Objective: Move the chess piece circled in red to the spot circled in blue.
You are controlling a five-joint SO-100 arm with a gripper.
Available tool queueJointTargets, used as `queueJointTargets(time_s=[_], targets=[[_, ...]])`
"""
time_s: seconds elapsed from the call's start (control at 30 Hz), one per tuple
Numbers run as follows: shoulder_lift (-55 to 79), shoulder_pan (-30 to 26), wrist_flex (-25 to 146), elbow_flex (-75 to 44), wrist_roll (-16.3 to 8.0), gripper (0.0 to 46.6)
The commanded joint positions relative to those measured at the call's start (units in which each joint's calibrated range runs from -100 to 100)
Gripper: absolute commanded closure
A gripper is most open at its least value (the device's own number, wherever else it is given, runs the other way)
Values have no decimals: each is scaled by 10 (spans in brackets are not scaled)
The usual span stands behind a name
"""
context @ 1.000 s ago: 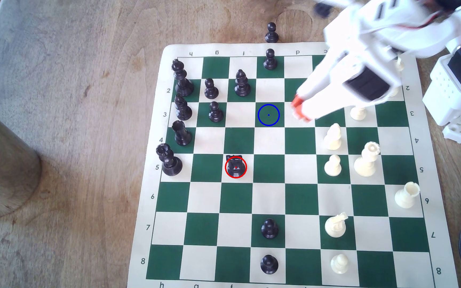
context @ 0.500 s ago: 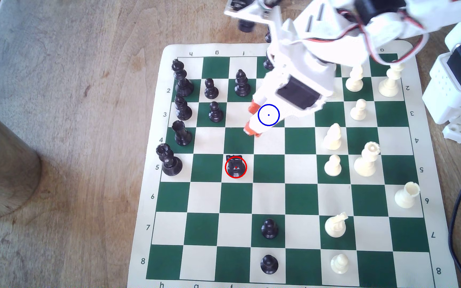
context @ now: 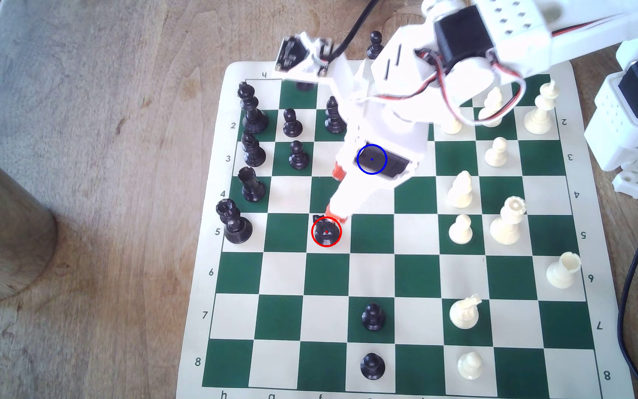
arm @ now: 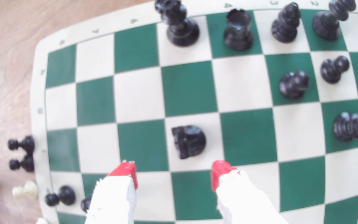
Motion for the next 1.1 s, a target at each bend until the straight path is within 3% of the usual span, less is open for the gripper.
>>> queueJointTargets(time_s=[0.0, 1.07], targets=[[1, -13, -17, -55, 6, 290], [96, -7, -73, -70, 19, 291]])
